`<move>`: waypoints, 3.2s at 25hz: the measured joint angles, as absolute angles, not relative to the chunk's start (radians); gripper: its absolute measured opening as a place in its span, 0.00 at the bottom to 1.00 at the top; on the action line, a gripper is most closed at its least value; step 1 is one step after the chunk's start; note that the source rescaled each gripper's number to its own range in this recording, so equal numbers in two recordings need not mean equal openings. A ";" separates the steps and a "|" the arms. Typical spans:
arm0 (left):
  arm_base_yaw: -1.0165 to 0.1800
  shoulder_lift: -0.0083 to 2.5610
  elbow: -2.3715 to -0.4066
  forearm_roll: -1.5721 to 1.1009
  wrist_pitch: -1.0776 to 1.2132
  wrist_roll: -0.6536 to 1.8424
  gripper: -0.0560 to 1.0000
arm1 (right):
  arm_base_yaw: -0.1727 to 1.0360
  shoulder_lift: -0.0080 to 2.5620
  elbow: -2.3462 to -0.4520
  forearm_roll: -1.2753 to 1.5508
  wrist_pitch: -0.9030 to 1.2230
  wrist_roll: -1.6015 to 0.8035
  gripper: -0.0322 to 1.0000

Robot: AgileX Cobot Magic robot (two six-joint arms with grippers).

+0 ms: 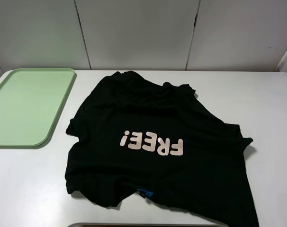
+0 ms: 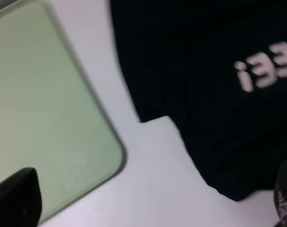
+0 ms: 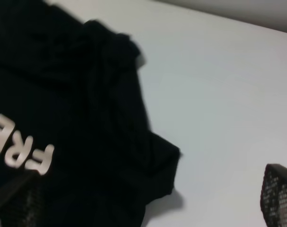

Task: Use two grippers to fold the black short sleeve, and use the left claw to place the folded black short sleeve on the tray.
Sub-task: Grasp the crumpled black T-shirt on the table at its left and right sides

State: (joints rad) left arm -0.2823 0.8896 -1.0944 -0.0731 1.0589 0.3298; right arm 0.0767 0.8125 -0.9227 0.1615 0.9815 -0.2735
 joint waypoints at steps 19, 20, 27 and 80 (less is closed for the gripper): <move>-0.680 1.404 -1.118 -0.006 1.050 0.600 0.97 | 0.561 1.358 -0.961 -0.029 0.952 -0.465 1.00; -0.680 1.425 -1.118 0.000 1.032 0.613 0.97 | 0.561 1.364 -0.961 -0.034 0.947 -0.511 1.00; -0.680 1.592 -1.119 0.000 0.946 0.750 0.96 | 0.561 1.382 -0.961 -0.093 0.918 -0.717 1.00; -0.518 2.184 -1.402 -0.164 0.798 1.167 0.95 | 0.560 1.694 -0.953 -0.113 0.690 -0.734 1.00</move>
